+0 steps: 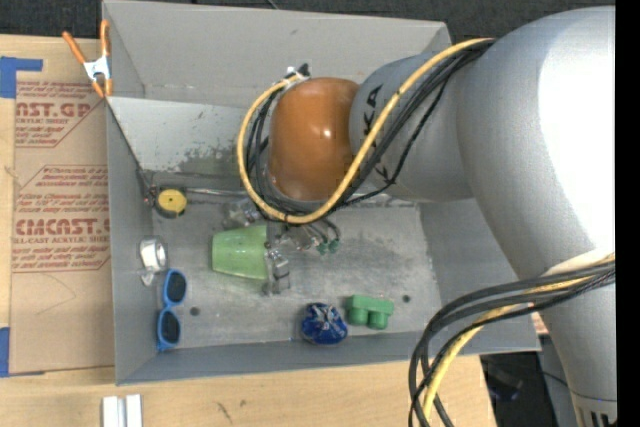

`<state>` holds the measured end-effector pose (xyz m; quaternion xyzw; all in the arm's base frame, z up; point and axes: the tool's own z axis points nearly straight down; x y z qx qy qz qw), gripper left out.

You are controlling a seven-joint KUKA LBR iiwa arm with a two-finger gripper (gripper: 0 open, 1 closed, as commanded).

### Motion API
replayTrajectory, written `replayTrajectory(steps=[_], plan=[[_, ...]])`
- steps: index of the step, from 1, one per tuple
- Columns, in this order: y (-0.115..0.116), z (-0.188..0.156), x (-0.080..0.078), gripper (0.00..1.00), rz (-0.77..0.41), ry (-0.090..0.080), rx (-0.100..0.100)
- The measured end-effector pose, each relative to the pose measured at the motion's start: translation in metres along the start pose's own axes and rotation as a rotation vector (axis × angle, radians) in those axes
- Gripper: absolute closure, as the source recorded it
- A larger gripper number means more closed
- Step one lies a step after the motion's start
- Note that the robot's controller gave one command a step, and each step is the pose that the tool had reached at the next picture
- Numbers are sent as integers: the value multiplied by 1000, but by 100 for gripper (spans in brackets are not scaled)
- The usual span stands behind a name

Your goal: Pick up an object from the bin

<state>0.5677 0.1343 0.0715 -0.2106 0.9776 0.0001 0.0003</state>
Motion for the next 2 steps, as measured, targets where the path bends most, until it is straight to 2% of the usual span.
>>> replayTrajectory(steps=[1, 2], plan=[[0, 0, 0, 100, 1, -1, -1], [37, -171, 42, 100, 60, -9, 1]])
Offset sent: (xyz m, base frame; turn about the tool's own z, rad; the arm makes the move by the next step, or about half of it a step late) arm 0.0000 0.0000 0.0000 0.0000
